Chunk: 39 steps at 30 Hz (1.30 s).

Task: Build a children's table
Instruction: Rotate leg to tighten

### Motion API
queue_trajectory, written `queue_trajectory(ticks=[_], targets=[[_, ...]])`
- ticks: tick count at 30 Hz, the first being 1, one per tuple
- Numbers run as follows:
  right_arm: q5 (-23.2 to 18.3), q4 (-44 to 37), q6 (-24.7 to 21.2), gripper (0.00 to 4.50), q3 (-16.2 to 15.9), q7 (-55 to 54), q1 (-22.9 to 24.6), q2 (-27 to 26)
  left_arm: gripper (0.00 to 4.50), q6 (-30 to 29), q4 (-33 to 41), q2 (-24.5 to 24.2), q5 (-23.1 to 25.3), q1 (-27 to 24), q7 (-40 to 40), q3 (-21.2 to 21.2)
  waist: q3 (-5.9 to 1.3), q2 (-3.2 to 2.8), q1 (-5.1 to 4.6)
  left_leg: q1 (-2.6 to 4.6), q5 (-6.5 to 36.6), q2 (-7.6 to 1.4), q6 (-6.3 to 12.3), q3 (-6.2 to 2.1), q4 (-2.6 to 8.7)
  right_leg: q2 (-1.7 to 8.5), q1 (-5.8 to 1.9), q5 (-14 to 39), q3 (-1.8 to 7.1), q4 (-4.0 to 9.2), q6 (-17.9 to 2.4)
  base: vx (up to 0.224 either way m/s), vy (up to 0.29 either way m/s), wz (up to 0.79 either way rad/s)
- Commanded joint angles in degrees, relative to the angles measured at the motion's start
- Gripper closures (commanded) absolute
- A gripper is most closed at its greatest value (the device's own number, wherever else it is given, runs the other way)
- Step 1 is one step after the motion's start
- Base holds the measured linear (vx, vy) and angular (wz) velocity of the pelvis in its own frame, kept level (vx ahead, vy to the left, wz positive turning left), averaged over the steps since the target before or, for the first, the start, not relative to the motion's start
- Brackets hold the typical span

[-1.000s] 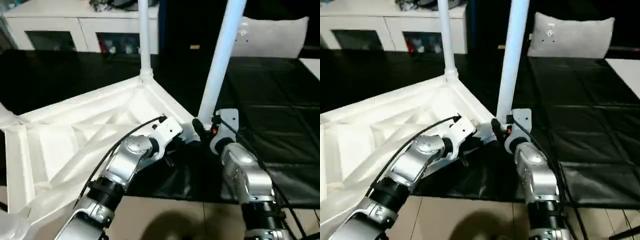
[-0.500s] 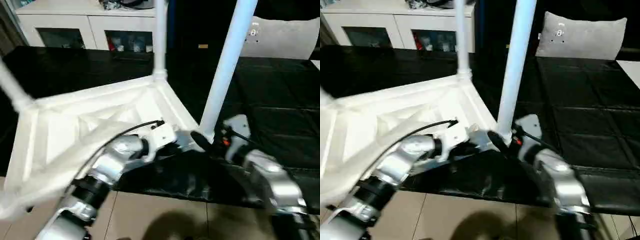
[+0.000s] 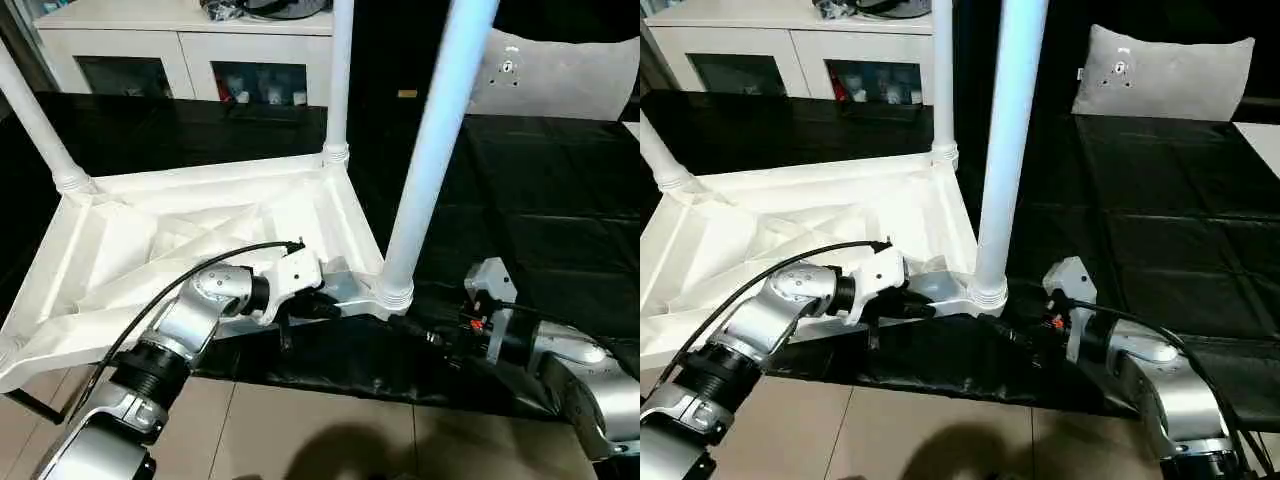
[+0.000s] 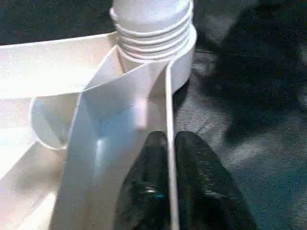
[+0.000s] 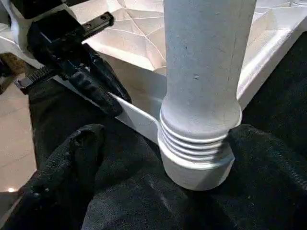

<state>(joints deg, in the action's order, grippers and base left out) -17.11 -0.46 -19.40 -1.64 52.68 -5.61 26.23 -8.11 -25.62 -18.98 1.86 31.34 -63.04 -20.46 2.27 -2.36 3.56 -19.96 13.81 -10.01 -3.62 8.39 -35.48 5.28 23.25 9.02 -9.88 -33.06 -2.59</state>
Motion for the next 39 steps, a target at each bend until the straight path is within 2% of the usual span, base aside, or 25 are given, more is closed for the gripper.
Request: queue_trajectory(ticks=[1,4,6,7,12,17,20,22,25,26,31,33,35,39], targets=[[-0.2,-1.9,-2.0,0.00,-1.5,-0.1,0.6,0.3,3.61,1.1,-0.4,1.2,-0.4,1.5,1.7,0.3,-3.48,0.74,0.26,-0.88,3.4,-2.82,5.74,-0.63,4.12,4.32,-4.39,20.2,3.83,4.96,-2.7,0.000,0.000,0.00],[-0.5,-2.4,-1.6,0.00,-1.8,0.7,0.8,0.3,3.48,0.6,-1.0,2.2,0.5,1.8,2.9,-0.3,-3.55,0.70,0.34,-0.89,3.5,-2.84,5.76,-0.63,4.10,4.37,-4.38,20.2,3.74,5.07,-2.3,0.000,0.000,0.00],[-0.4,-2.4,-1.5,0.00,-1.9,0.8,0.9,0.4,3.48,0.3,-1.8,2.9,1.2,2.1,4.0,-0.5,-3.59,0.84,0.29,-1.16,3.3,-2.72,5.78,-0.66,4.05,4.37,-4.62,19.9,3.70,5.00,-2.2,0.000,0.000,0.00],[-0.5,-2.5,-1.5,0.00,-1.9,0.7,0.9,0.4,3.48,-0.4,-2.3,3.5,1.2,2.4,4.6,-0.4,-3.60,0.68,0.16,-1.23,3.1,-2.64,5.98,-0.72,4.02,4.32,-4.64,19.7,3.64,4.99,-1.9,0.000,0.000,0.00],[-0.5,-2.8,-1.4,0.00,-2.2,0.4,1.1,0.4,3.48,-1.2,-3.8,5.0,1.3,3.1,6.6,0.1,-3.55,0.76,-0.07,-1.07,3.8,-2.50,5.91,-0.61,3.94,4.15,-4.49,21.0,3.44,5.40,-1.2,0.000,0.000,0.00],[-0.5,-3.1,-1.6,0.00,-2.4,0.4,1.3,0.5,3.48,-1.4,-4.3,2.8,4.6,3.3,6.3,-2.5,-3.43,0.74,-0.27,-1.03,5.2,-2.39,5.49,-0.70,4.03,4.07,-4.45,23.2,3.25,5.79,0.2,0.000,0.000,0.00],[-0.5,-3.2,-1.5,0.00,-2.5,0.4,1.3,0.6,3.48,-2.3,-3.6,2.2,5.0,3.1,5.6,-2.9,-3.33,0.71,-0.35,-0.95,6.0,-2.35,5.13,-0.68,4.06,4.10,-4.36,24.6,3.15,6.04,0.6,0.000,0.000,0.00],[-0.6,-3.1,-1.5,0.00,-2.6,0.4,1.2,0.6,3.76,-2.6,-3.5,2.0,5.0,3.0,5.6,-3.0,-3.34,0.68,-0.43,-0.99,6.1,-2.33,5.04,-0.70,4.04,4.10,-4.35,24.6,3.12,6.05,0.7,0.000,0.000,0.00],[-0.7,-3.1,-1.5,0.00,-2.7,0.6,1.1,0.6,3.94,-2.8,-3.7,2.3,4.6,3.2,6.0,-2.5,-3.34,0.64,-0.49,-1.03,6.0,-2.35,5.17,-0.76,4.06,4.11,-4.32,24.4,3.12,6.01,0.5,0.000,0.000,0.00],[-0.7,-3.0,-1.4,0.00,-2.7,0.7,1.1,0.6,4.15,-2.7,-3.7,2.3,4.6,3.2,6.1,-2.4,-3.29,0.64,-0.54,-1.08,6.3,-2.36,5.18,-0.76,4.07,4.10,-4.33,24.6,3.09,6.08,0.6,0.000,0.000,0.00],[-0.7,-2.8,-0.9,0.00,-2.6,1.0,0.7,1.1,4.44,-2.7,-3.7,2.1,4.5,3.3,5.6,-2.7,-3.25,0.59,-0.63,-1.01,6.9,-2.27,4.99,-0.75,4.07,4.07,-4.28,25.5,3.01,6.24,0.9,0.000,0.000,0.00],[-0.6,-2.4,-0.4,0.00,-2.4,1.4,0.0,1.6,4.44,-2.3,-3.4,1.9,4.4,3.1,4.9,-2.9,-3.25,0.56,-0.66,-0.96,7.0,-2.24,4.94,-0.73,4.05,4.04,-4.27,25.7,2.96,6.34,1.0,0.000,0.000,0.00],[-0.1,-1.5,0.5,0.00,-2.4,2.0,-1.3,2.4,4.44,0.8,-2.7,1.6,3.4,2.7,2.9,-3.1,-3.35,0.49,-0.72,-1.13,6.8,-2.37,5.03,-0.93,4.11,4.11,-4.42,24.7,3.01,6.11,0.9,0.000,0.000,0.00],[0.6,0.0,1.9,0.00,-2.6,3.6,-3.0,3.7,4.44,4.6,-0.6,0.1,2.3,1.4,-2.4,-4.7,-3.60,0.52,-0.78,-1.14,5.3,-2.55,5.77,-0.93,4.05,4.27,-4.42,21.4,3.41,5.46,-0.7,0.000,0.000,0.00]])
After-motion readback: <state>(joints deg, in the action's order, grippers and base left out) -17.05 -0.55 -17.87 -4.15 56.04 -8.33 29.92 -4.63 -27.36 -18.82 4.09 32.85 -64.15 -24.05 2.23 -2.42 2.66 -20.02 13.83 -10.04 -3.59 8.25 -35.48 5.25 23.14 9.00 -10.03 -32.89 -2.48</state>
